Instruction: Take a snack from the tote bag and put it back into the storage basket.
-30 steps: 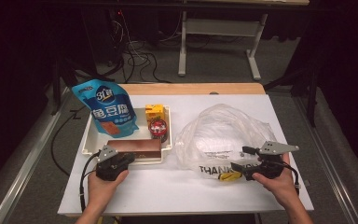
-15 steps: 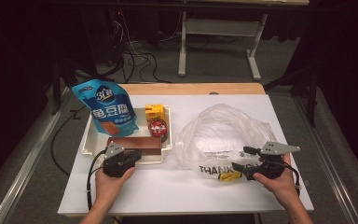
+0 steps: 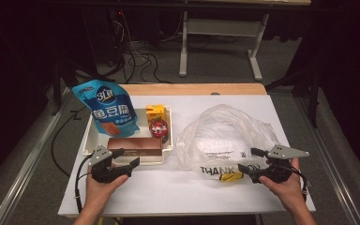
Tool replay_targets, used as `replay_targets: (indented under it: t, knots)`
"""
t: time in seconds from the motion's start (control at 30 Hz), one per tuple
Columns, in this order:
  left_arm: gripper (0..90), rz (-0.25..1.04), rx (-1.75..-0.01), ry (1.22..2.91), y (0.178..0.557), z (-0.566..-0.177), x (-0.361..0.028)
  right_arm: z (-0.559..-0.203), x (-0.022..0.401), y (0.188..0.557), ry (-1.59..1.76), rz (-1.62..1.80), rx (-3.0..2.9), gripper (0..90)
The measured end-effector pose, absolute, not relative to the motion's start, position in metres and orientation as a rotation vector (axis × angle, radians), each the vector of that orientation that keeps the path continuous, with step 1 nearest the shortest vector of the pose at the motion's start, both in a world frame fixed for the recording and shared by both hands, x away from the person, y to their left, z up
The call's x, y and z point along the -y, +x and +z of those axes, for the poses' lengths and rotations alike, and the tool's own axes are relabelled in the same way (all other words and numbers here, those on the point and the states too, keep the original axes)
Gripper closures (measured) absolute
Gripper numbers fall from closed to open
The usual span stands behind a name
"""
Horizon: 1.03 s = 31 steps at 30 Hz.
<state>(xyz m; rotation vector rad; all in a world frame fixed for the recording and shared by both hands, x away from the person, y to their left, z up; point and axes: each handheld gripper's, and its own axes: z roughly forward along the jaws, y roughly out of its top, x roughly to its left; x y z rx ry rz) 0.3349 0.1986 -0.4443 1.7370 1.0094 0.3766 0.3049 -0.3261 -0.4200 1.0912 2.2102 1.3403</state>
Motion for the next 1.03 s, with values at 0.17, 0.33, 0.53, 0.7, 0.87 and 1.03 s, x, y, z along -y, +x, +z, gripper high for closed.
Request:
replay_targets:
  t: [0.17, 0.33, 0.53, 0.7, 0.87, 1.03]
  knots:
    - [1.4, 0.424, -1.005, 1.710, 0.324, -0.435, -0.211, -0.421, 0.335, 0.296, 1.127, 1.316, -2.178, 8.4]
    - [0.3, 0.478, -1.053, 1.704, 0.315, -0.434, -0.219, -0.425, 0.344, 0.288, 1.176, 1.280, -2.139, 1.9]
    - [0.3, 0.474, -1.053, 1.708, 0.306, -0.437, -0.232, -0.434, 0.359, 0.280, 1.238, 1.250, -2.120, 0.1]
    - [0.3, 0.469, -1.075, 1.705, 0.305, -0.441, -0.241, -0.435, 0.369, 0.278, 1.274, 1.255, -2.075, 0.0]
    - [0.3, 0.465, -1.086, 1.711, 0.307, -0.443, -0.242, -0.434, 0.370, 0.278, 1.277, 1.263, -2.068, 0.0]
    - [0.3, 0.469, -1.097, 1.693, 0.308, -0.443, -0.244, -0.434, 0.371, 0.279, 1.285, 1.273, -2.048, 0.0]
